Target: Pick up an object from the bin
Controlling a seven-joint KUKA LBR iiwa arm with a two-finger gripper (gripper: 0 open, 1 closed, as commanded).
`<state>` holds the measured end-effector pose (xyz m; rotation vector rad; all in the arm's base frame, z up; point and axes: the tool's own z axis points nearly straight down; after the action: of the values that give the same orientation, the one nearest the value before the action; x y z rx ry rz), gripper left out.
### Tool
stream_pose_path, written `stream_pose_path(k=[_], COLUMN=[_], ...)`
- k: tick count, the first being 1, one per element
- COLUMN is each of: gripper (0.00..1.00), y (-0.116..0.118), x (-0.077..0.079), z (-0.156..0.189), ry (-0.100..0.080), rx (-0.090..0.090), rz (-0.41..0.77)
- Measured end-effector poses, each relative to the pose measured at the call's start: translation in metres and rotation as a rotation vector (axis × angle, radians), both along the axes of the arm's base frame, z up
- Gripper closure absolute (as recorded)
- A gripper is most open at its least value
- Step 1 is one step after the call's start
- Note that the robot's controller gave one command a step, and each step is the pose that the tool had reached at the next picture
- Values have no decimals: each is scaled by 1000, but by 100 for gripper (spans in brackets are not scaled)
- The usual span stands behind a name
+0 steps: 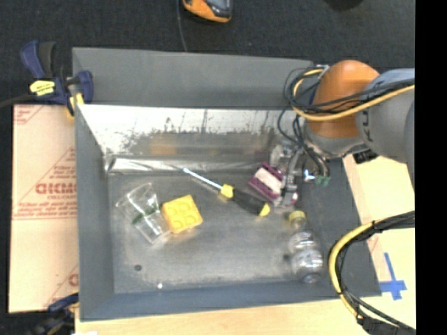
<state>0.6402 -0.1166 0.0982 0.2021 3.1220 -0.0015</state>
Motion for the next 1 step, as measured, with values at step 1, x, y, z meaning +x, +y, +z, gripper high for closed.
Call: stream_pose_path(k=[1], gripper=[100], y=[1], x=[-8], z=[-26], ry=[-4], rx=[3], rz=[-223])
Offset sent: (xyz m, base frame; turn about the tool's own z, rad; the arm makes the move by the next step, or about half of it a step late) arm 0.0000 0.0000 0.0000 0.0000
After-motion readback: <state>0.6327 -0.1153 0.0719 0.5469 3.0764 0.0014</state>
